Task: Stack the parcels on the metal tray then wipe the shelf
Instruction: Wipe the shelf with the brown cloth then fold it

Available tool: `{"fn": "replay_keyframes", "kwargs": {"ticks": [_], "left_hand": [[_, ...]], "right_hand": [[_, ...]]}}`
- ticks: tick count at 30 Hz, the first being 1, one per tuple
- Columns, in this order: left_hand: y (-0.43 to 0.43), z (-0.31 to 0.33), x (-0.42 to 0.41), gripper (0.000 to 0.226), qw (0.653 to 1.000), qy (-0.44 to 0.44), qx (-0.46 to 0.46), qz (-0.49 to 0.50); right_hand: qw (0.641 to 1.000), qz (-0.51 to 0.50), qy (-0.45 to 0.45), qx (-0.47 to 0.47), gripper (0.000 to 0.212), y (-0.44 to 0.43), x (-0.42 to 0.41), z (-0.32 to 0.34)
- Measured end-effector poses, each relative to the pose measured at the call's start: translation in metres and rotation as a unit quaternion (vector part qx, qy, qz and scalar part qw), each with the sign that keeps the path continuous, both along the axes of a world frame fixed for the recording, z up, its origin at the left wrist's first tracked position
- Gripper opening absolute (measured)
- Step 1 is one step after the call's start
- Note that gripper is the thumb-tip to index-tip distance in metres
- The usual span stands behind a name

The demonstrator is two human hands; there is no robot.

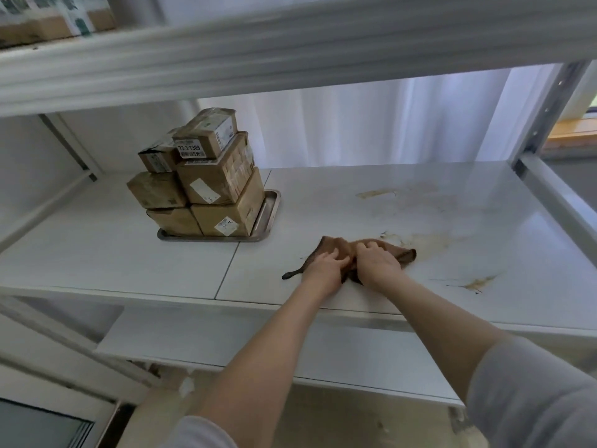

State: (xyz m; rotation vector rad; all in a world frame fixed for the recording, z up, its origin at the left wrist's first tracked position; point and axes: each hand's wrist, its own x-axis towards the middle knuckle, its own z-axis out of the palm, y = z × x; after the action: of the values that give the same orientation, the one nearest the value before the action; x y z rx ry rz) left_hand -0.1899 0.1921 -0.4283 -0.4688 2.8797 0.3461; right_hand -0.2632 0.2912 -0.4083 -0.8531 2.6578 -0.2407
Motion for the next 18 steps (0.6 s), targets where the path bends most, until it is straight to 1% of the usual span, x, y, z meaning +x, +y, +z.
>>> {"fn": "replay_keyframes", "kwargs": {"ticks": [3, 5, 7, 9, 11, 14, 16, 18], "left_hand": [[0.011, 0.000, -0.004, 0.059, 0.999, 0.009, 0.031, 0.001], [-0.004, 0.003, 0.004, 0.056, 0.998, 0.011, 0.048, 0.031], [-0.030, 0.005, 0.017, 0.054, 0.995, 0.008, 0.053, 0.082], [-0.055, 0.008, 0.036, 0.053, 0.990, 0.000, 0.048, 0.131], [-0.076, 0.009, 0.055, 0.054, 0.984, -0.011, 0.038, 0.176], [-0.094, 0.009, 0.072, 0.053, 0.975, -0.026, 0.020, 0.221], [-0.093, 0.010, 0.072, 0.051, 0.975, -0.025, 0.006, 0.219], [-0.085, 0.010, 0.064, 0.051, 0.981, -0.015, 0.008, 0.195]], "right_hand": [[0.999, -0.046, -0.006, 0.011, 0.050, -0.005, -0.008, -0.001], [0.998, -0.048, -0.018, 0.025, 0.051, -0.018, -0.003, 0.000], [0.999, -0.009, -0.030, 0.028, 0.049, -0.032, 0.008, 0.001], [0.997, 0.053, -0.052, 0.020, 0.046, -0.051, 0.022, 0.002], [0.990, 0.115, -0.077, 0.020, 0.048, -0.070, 0.039, 0.000], [0.978, 0.189, -0.089, 0.021, 0.051, -0.083, 0.058, -0.003], [0.976, 0.193, -0.098, 0.008, 0.049, -0.078, 0.055, -0.004], [0.980, 0.174, -0.093, -0.008, 0.048, -0.066, 0.042, -0.002]]}}
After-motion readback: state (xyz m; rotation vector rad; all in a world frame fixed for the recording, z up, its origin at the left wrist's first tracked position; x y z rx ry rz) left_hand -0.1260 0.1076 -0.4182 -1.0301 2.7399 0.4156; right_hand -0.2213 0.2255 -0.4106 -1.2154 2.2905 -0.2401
